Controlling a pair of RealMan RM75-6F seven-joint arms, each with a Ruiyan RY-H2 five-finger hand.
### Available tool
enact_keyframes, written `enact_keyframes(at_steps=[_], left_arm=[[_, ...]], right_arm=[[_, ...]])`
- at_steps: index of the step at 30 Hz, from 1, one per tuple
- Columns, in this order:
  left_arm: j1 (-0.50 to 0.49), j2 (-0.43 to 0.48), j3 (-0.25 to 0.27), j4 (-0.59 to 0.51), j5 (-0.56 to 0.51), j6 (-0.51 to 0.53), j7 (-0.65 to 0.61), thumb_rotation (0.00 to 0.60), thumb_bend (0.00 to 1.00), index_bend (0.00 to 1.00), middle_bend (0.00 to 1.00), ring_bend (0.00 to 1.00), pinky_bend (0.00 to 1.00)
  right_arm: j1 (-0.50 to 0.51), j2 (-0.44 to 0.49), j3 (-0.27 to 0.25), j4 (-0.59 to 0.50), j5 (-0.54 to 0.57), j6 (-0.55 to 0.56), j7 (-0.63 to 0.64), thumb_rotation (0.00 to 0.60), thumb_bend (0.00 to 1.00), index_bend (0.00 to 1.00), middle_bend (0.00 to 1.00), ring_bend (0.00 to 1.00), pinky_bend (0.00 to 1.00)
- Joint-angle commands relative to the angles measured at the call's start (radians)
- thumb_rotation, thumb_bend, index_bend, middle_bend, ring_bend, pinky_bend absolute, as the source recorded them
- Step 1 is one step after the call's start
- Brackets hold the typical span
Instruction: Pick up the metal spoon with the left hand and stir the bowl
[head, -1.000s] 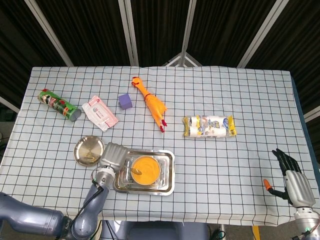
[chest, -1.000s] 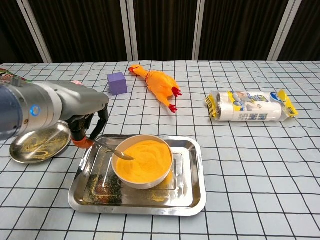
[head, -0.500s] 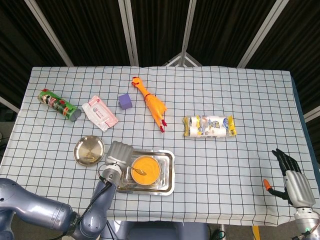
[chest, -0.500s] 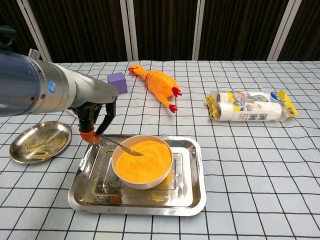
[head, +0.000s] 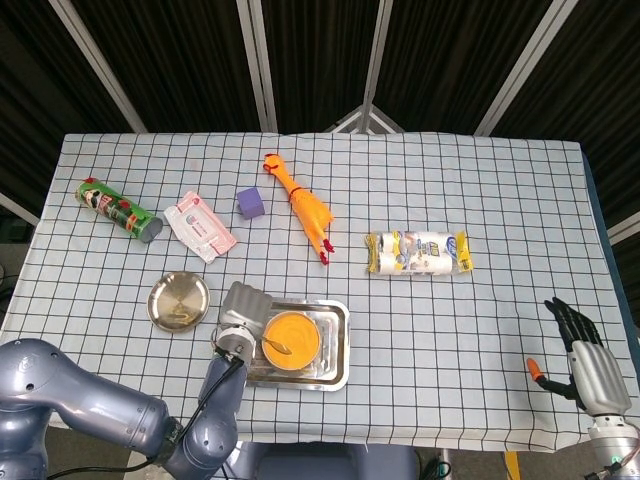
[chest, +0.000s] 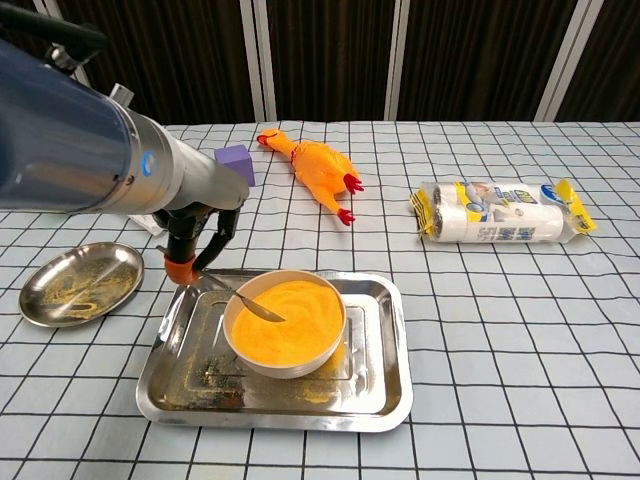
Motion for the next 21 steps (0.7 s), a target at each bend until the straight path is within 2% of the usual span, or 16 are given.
enact_keyframes(at_steps=[1,9,21], left_arm=[[-0.017,-0.016,-0.003,0.022,-0.03,0.009,0.003,0.6,0.87,0.77,1.0,0.93,0.94],[-0.052,-0.059,0.013,0.087,-0.071,0.008,0.017,0.6,0.87,0.77,1.0,0.93,0.94],[-0.09,-0.12,0.004,0.189,-0.107,-0.008,0.024,0.6,0.87,0.77,1.0,0.93,0.94]], right_arm=[[0.0,0.001,-0.001,0.0,-0.002,0.0,0.003,0.6,0.4,0.0,0.0,0.0,0.0],[0.001,0.003,-0.001,-0.001,-0.003,-0.002,0.013,0.6,0.4,0.0,0.0,0.0,0.0],[0.001,0.005,0.0,-0.002,-0.001,-0.004,0.026,0.6,0.4,0.0,0.0,0.0,0.0]])
